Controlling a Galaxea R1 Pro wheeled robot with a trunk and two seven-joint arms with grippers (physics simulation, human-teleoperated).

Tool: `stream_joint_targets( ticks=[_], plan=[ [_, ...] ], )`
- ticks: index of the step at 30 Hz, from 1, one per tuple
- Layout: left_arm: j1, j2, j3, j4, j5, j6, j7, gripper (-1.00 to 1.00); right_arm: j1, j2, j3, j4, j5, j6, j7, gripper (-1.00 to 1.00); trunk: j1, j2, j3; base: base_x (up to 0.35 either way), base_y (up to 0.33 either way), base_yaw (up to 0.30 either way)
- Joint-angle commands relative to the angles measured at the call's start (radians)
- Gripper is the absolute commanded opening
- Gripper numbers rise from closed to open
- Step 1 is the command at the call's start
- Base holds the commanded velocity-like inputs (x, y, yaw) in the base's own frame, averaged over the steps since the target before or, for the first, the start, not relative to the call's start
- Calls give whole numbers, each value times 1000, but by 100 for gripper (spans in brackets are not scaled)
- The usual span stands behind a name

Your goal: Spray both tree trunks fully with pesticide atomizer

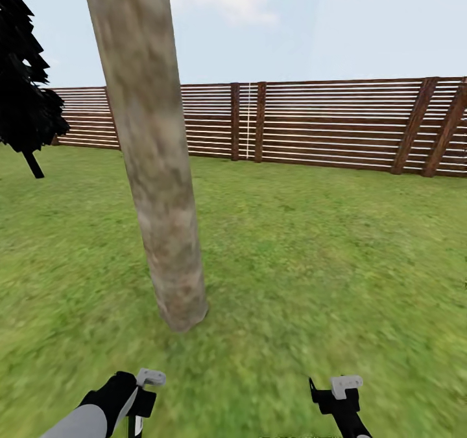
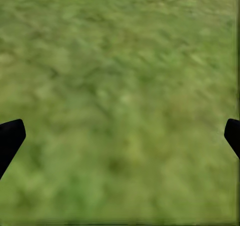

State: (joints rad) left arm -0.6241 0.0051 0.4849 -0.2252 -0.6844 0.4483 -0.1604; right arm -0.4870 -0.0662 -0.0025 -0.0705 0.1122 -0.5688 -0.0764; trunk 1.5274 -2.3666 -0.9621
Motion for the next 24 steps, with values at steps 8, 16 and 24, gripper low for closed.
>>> stream_joint_targets(
  ticks=[8, 16, 24],
  plan=[
    [-13, -31, 9, -84, 29, 8, -8, -100, -1, -1, -1, 1, 11, -2, -8, 100, 0, 0, -3, 0, 0, -86],
    [-2, -17, -2, -176, 36, 8, -10, -100, -1, -1, -1, 1, 11, -2, -8, 100, 0, 0, -3, 61, 0, -70],
    [-4, -41, -3, -181, 35, 5, -10, -100, -1, -1, -1, 1, 12, -1, -8, 100, 0, 0, -3, 219, 0, -41]
  ],
)
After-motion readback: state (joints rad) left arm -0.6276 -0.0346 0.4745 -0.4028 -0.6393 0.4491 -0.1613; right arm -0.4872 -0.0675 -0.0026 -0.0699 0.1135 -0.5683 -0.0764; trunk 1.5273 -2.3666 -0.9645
